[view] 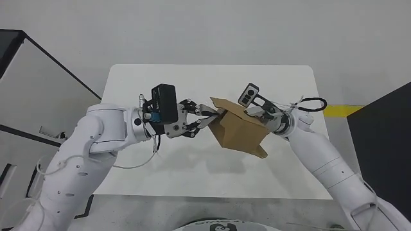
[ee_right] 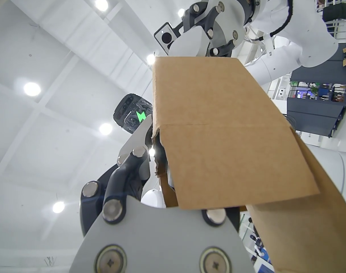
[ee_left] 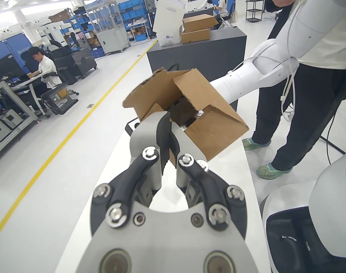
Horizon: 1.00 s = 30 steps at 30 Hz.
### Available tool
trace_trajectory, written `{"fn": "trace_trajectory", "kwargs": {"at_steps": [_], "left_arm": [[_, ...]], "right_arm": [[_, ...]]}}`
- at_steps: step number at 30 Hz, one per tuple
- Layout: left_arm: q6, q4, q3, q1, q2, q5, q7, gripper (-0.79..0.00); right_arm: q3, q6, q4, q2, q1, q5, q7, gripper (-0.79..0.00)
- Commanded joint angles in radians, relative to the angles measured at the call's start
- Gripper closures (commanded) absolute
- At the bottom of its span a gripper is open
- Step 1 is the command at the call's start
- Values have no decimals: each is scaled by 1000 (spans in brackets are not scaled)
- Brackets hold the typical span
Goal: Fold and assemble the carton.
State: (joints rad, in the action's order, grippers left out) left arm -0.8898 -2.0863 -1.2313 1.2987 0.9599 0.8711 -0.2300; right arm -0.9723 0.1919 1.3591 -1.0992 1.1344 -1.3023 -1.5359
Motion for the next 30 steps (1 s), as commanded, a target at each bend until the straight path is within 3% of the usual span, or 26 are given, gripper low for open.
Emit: {"fn": "trace_trajectory", "kwargs": {"at_steps": [1,6,19,30], "left_arm": [[-5,-1,13,-1,1,-3,-2,0],[0,6,28,-11,3,-4,-4,0],[-7,10,-79,40,-10,-48,15,0],[23,-7,-114,56,-13,24,3,0]], "right_arm": [[0,0,0,0,0,0,0,0],[-1,0,1,0,1,0,0,0],[-43,-13,10,13,7,21,0,0],[-52,1,20,18,16,3,0,0]]}}
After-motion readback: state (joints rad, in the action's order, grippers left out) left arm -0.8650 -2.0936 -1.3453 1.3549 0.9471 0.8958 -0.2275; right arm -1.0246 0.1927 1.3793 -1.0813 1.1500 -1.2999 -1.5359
